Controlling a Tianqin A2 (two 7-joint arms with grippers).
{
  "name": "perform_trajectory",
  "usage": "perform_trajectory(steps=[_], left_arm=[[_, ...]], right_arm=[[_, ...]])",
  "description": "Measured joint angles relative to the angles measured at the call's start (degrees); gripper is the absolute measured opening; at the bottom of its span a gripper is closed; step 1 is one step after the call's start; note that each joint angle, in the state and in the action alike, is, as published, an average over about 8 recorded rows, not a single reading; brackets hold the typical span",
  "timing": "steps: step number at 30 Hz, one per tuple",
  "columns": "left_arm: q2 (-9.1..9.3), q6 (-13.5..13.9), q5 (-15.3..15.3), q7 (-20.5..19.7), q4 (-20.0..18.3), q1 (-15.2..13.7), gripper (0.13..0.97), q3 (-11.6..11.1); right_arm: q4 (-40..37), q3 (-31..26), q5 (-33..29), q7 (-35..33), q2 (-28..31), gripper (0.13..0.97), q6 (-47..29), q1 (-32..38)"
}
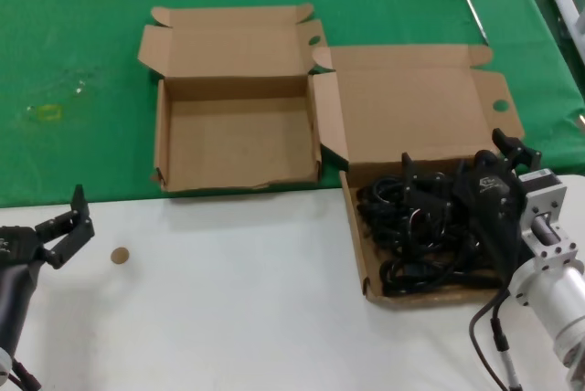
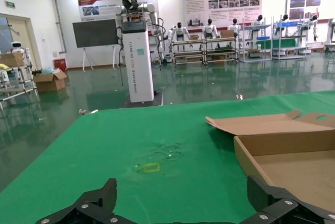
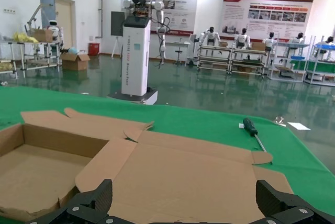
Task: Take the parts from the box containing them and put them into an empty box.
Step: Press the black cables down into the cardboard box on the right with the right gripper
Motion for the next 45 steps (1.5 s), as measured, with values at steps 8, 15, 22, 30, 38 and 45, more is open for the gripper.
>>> perform_trajectory(steps=[8,15,22,30,38,45], left_arm=[[0.00,0.0,0.0,0.0,0.0,0.0,0.798,0.0],[0.00,0.0,0.0,0.0,0.0,0.0,0.722,0.0],[0.00,0.0,0.0,0.0,0.0,0.0,0.558,0.0],[0.00,0.0,0.0,0.0,0.0,0.0,0.384,0.0],[0.00,0.0,0.0,0.0,0.0,0.0,0.255,0.0],[0.00,0.0,0.0,0.0,0.0,0.0,0.197,0.0]], right_arm=[[-0.2,-0.9,0.4,0.1,1.3,0.966,0.9,0.5],[0.6,-7.1,6.0,0.9,9.5,0.966,4.7,1.9],[0.9,-16.7,11.5,1.2,23.3,0.966,4.9,5.3],[0.3,-19.5,8.0,1.9,35.3,0.966,-7.1,8.8],[-1.3,-16.3,4.8,-5.7,39.6,0.966,-22.1,12.8],[-4.0,-15.4,1.5,-15.2,40.7,0.966,-34.4,18.6]])
